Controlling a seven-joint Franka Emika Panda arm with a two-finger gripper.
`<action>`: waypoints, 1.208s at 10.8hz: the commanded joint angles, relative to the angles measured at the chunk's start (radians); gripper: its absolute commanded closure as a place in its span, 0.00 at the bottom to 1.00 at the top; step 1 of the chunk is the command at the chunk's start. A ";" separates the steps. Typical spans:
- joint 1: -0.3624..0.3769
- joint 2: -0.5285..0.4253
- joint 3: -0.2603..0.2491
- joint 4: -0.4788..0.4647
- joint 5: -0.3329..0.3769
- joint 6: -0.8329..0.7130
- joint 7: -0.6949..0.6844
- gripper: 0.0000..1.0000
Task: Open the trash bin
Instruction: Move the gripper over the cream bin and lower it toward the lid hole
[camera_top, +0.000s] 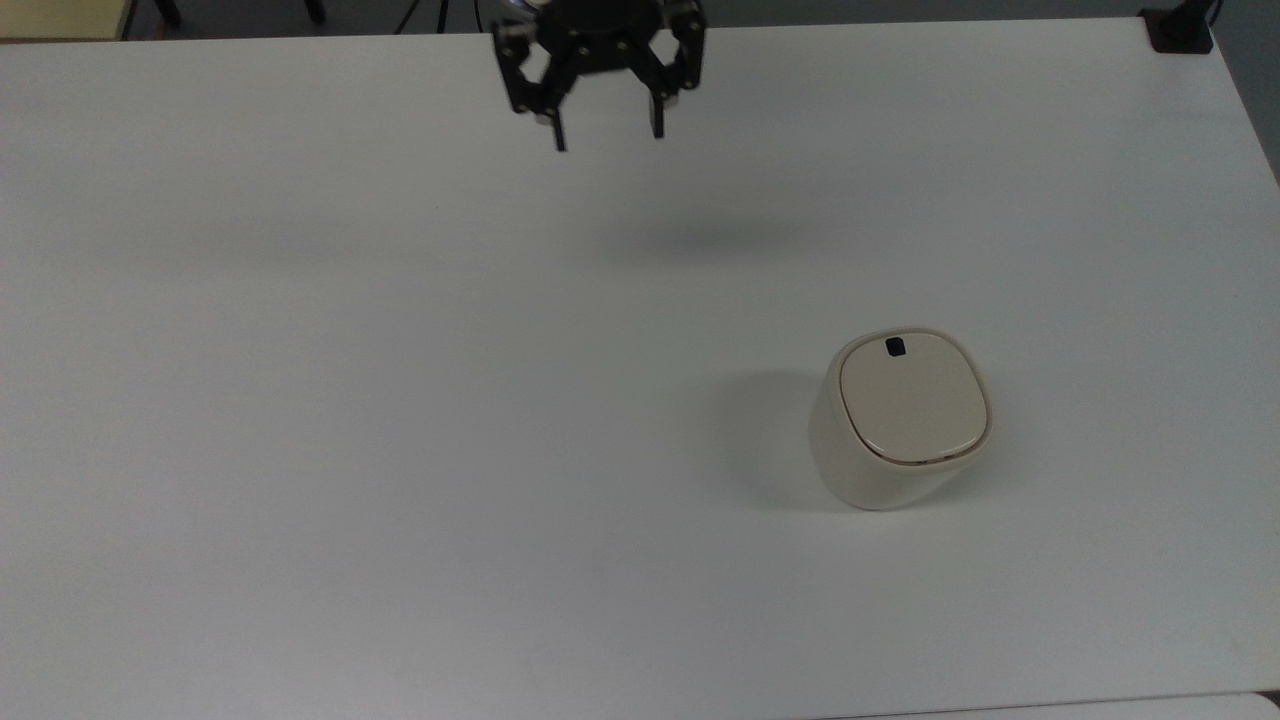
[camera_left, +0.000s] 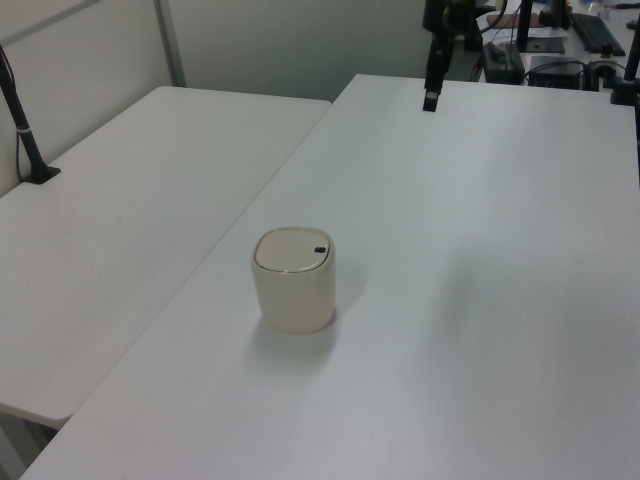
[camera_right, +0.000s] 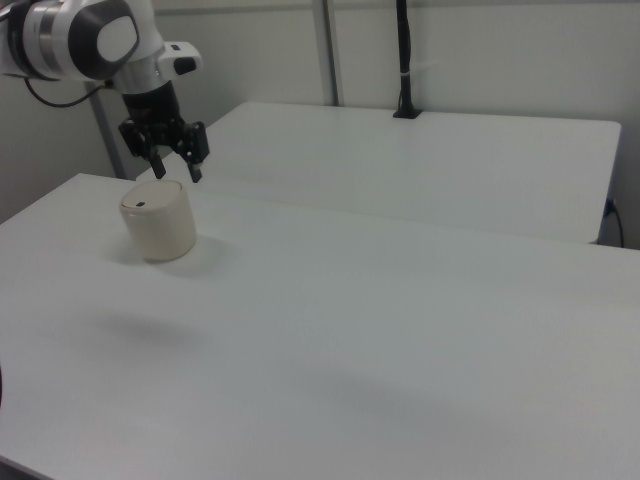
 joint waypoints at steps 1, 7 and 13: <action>0.102 0.072 -0.007 0.041 -0.033 0.106 0.129 0.71; 0.239 0.210 -0.006 0.029 -0.041 0.525 0.575 1.00; 0.285 0.311 0.031 0.018 -0.228 0.654 0.809 1.00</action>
